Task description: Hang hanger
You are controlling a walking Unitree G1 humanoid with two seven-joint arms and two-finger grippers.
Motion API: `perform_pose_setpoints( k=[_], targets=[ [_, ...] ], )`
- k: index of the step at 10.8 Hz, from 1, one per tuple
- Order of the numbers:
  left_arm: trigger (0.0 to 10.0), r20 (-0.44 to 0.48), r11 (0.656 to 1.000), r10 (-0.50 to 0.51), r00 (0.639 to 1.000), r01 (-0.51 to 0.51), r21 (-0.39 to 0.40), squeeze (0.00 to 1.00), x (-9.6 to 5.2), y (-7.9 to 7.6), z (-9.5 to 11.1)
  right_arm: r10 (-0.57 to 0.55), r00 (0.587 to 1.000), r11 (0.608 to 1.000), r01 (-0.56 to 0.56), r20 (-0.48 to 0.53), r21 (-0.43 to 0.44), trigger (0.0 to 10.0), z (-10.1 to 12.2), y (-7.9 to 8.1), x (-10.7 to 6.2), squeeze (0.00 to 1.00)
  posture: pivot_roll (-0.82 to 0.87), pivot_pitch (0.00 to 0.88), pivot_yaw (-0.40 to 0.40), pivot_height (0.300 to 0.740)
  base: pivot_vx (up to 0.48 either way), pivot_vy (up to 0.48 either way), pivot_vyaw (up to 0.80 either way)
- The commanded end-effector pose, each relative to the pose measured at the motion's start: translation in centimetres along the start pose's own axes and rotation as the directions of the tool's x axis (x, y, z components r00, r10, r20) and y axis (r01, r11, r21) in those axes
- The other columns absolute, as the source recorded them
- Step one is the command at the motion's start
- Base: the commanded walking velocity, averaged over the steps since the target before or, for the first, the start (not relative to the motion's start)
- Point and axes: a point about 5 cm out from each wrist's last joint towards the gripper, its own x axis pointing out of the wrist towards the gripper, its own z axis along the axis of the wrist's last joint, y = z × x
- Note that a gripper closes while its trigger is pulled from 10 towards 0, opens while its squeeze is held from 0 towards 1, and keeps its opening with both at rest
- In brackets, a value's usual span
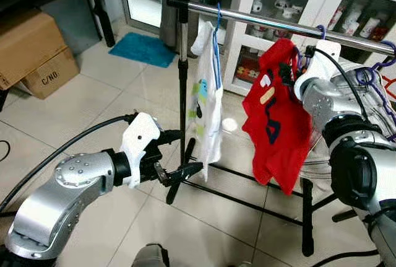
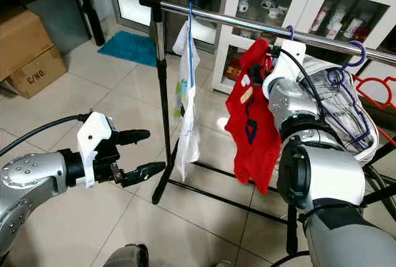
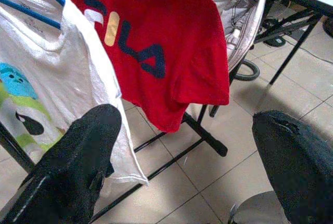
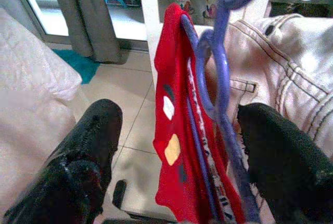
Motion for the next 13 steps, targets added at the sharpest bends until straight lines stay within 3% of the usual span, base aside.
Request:
perform_pose_setpoints(
  k=[1,13],
  targets=[
    [10.0,0.005,1.0,0.001,1.0,-0.001,0.017,0.0,0.0,0.03,0.44,0.001,1.0,1.0,-0.001,0.027,0.007,0.0,1.27,-0.12,0.0,0.0,0.18,0.13,-0.044,0.74,0.0,0.0,0.0],
    [10.0,-0.009,1.0,-0.018,1.0,0.018,0.022,0.0,-0.05,-0.21,0.31,-0.007,1.0,1.0,0.007,0.011,0.024,0.0,1.43,-0.02,0.02,0.0,0.18,0.133,-0.044,0.74,0.0,0.0,0.0]
  ],
)
